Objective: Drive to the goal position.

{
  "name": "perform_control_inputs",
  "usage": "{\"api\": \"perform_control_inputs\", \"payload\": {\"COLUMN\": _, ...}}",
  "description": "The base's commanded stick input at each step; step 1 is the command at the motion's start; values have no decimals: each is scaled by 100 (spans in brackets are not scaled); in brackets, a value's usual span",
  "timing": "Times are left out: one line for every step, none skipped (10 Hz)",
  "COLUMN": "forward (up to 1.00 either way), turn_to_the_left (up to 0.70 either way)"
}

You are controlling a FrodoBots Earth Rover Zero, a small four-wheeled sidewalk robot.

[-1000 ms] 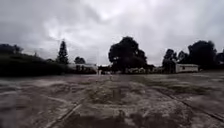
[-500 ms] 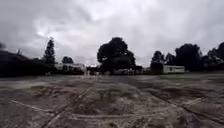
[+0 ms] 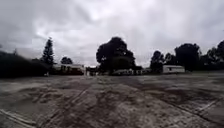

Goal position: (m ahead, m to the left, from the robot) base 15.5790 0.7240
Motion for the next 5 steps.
{"api": "perform_control_inputs", "payload": {"forward": 67, "turn_to_the_left": 0}}
{"api": "perform_control_inputs", "payload": {"forward": 67, "turn_to_the_left": 0}}
{"api": "perform_control_inputs", "payload": {"forward": 67, "turn_to_the_left": 0}}
{"api": "perform_control_inputs", "payload": {"forward": 67, "turn_to_the_left": 0}}
{"api": "perform_control_inputs", "payload": {"forward": 68, "turn_to_the_left": 0}}
